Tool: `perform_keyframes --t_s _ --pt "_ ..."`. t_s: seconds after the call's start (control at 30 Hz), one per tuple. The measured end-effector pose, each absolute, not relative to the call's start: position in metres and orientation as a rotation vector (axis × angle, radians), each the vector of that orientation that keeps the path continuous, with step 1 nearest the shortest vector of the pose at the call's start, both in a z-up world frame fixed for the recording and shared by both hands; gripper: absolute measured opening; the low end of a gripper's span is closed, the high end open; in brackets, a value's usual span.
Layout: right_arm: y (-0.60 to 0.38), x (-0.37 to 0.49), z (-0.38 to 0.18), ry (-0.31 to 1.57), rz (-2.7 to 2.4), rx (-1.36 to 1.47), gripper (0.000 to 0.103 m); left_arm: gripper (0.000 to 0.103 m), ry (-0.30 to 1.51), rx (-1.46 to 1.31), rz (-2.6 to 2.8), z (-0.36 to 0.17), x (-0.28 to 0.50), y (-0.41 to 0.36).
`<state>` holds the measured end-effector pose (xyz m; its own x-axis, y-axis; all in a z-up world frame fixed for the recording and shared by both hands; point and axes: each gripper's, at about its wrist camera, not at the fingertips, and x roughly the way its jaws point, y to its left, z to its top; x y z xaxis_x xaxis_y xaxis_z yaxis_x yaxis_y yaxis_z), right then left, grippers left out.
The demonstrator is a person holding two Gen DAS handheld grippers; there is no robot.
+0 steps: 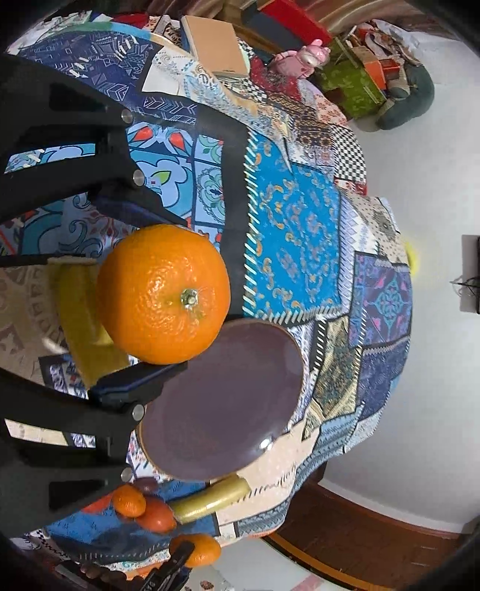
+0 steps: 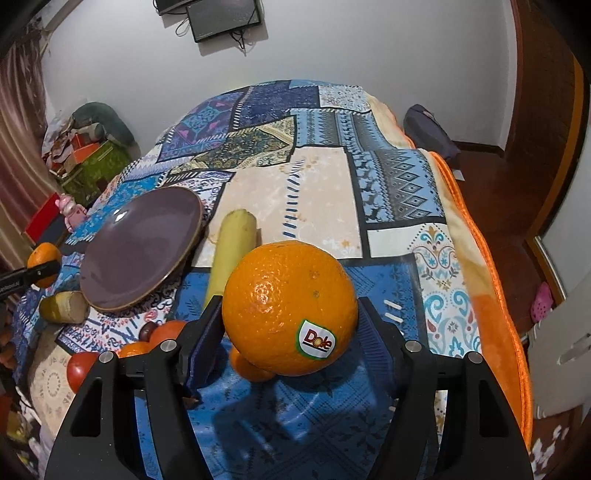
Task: Organize fruits
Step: 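Close the left gripper on the tangerine while the right gripper closes on the Dole orange, then lift the tangerine with the left gripper while the right gripper carries the Dole orange over the purple plate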
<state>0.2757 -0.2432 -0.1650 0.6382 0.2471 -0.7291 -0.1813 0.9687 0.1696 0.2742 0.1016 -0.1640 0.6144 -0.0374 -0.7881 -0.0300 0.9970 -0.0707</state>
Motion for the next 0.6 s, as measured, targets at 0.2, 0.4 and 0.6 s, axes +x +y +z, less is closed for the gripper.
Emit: perform_keyframes --t_s 0.2,0.4,0.6 --pt "-0.238 0.275 -0.158 0.821 0.262 0.090 0.066 0.066 0.878 -0.071 -0.052 -0.146 0.266 0.087" --pt "-0.215 0.278 -0.144 0.782 0.308 0.049 0.066 0.066 0.863 -0.074 -0.096 -0.135 0.267 0.068" --pt "-0.190 0.290 -0.138 0.753 0.352 0.047 0.066 0.066 0.851 -0.078 -0.131 -0.129 0.276 0.052"
